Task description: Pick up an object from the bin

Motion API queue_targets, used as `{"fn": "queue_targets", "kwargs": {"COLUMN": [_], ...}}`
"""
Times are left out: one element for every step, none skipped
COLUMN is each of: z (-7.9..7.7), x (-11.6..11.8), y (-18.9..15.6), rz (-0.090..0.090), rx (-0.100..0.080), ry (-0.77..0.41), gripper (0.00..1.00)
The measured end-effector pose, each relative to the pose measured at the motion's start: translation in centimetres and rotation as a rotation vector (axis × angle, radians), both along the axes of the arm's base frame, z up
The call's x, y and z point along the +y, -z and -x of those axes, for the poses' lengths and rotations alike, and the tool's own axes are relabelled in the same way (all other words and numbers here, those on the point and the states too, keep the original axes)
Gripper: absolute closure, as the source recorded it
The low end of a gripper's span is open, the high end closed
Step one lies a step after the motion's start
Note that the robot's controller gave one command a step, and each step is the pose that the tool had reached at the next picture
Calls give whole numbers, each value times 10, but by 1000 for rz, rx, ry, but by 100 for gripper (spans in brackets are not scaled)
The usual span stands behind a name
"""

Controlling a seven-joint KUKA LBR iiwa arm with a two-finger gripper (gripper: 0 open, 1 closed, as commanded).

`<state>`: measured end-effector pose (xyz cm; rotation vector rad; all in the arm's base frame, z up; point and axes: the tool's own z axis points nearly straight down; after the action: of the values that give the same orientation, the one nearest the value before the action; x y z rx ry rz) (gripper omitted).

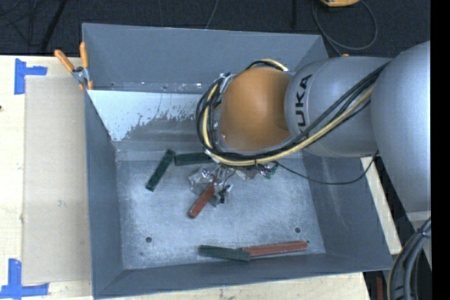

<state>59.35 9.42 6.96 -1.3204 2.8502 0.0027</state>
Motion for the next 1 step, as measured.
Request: {"fn": "queue_targets", "kwargs": {"z": [-10], "x": [-25], "y": [-144], "rz": [0], "rx": [-10], "ry": [-2], "gripper": [100]}}
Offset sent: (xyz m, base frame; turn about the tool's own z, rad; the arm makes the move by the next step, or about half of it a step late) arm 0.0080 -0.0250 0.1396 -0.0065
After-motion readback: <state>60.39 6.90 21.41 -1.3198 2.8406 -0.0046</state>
